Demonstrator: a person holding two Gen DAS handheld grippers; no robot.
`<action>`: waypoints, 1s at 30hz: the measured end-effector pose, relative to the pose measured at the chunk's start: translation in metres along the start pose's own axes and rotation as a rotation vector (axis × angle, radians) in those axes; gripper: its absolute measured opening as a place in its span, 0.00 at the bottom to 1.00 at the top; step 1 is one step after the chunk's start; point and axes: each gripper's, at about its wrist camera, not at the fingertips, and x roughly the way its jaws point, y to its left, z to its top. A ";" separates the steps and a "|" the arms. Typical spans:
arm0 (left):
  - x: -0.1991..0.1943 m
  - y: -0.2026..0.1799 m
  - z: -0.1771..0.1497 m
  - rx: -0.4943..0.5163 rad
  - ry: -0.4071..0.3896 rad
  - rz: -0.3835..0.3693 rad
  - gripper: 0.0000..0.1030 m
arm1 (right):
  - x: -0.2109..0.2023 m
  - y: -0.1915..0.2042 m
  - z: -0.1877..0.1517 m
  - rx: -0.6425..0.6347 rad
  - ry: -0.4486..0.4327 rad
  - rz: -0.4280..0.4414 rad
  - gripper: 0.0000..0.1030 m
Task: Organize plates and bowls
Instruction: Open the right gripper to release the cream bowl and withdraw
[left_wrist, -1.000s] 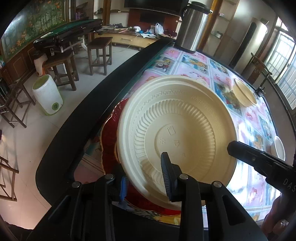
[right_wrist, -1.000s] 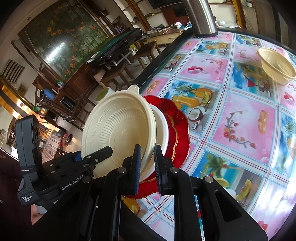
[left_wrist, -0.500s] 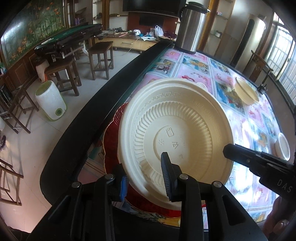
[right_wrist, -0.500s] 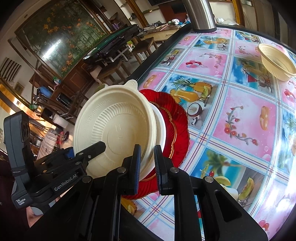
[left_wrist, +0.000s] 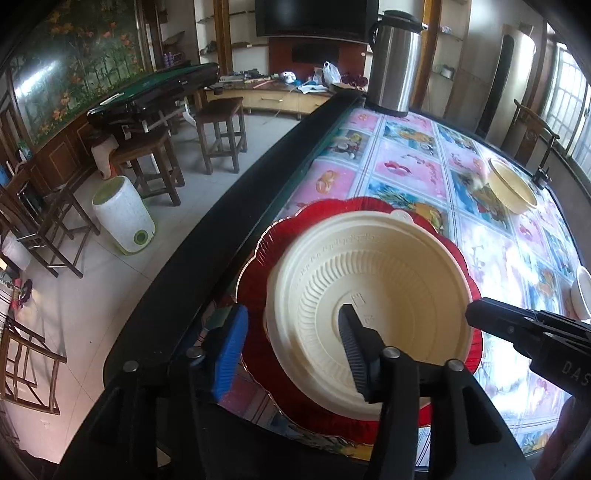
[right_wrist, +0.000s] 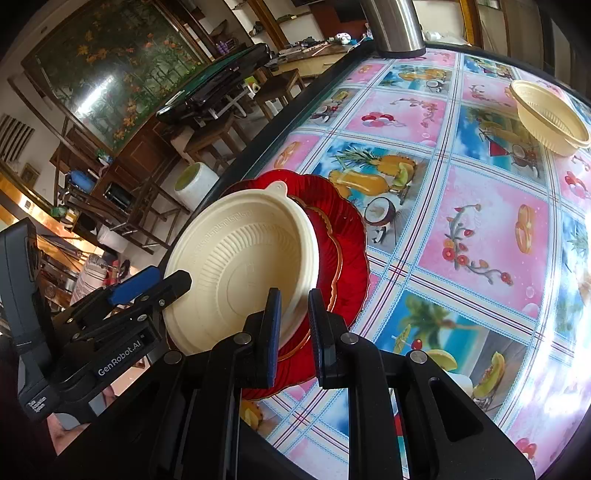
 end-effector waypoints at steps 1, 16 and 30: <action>-0.001 0.000 0.000 -0.004 -0.005 0.002 0.52 | -0.002 0.000 0.000 0.002 -0.004 0.003 0.15; -0.017 -0.038 0.009 0.041 -0.124 0.007 0.70 | -0.049 -0.013 -0.011 0.040 -0.096 0.022 0.15; -0.022 -0.098 0.018 0.116 -0.170 -0.083 0.73 | -0.095 -0.063 -0.017 0.140 -0.185 -0.027 0.33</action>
